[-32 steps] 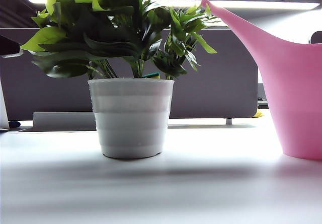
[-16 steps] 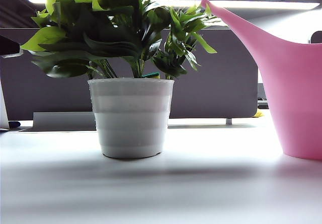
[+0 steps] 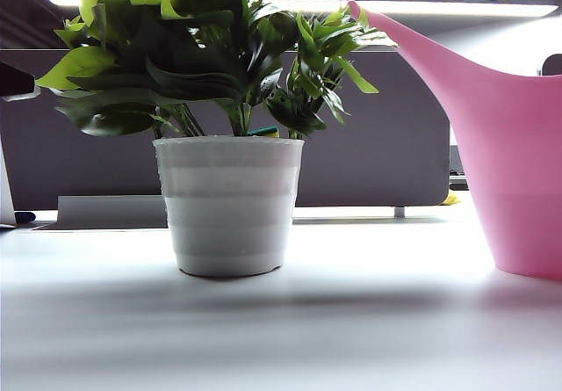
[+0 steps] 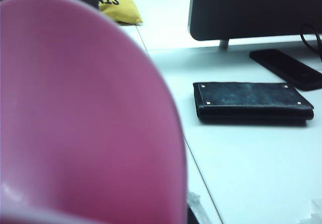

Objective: Pick up the watering can from the table, water the potted plant, and put the can back.

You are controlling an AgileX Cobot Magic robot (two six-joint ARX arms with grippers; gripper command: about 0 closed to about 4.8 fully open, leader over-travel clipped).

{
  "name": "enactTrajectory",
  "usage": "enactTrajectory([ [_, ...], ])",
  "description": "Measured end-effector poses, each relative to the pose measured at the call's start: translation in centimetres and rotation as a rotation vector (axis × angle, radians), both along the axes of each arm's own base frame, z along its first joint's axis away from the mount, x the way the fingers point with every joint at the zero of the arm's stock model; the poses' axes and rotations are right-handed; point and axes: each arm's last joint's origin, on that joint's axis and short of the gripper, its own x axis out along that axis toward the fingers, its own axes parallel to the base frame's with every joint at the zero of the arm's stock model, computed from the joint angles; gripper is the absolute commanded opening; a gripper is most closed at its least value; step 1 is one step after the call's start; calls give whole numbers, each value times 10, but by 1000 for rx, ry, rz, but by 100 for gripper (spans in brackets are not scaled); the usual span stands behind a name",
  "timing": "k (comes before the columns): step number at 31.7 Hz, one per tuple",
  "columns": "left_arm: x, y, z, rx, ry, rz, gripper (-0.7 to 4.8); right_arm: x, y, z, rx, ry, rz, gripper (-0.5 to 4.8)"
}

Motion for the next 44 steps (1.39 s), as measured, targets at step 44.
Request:
enactTrajectory([
  [44,9,17,0,0,0,192,-5,-131,26,136,-243,-61,-90,-6],
])
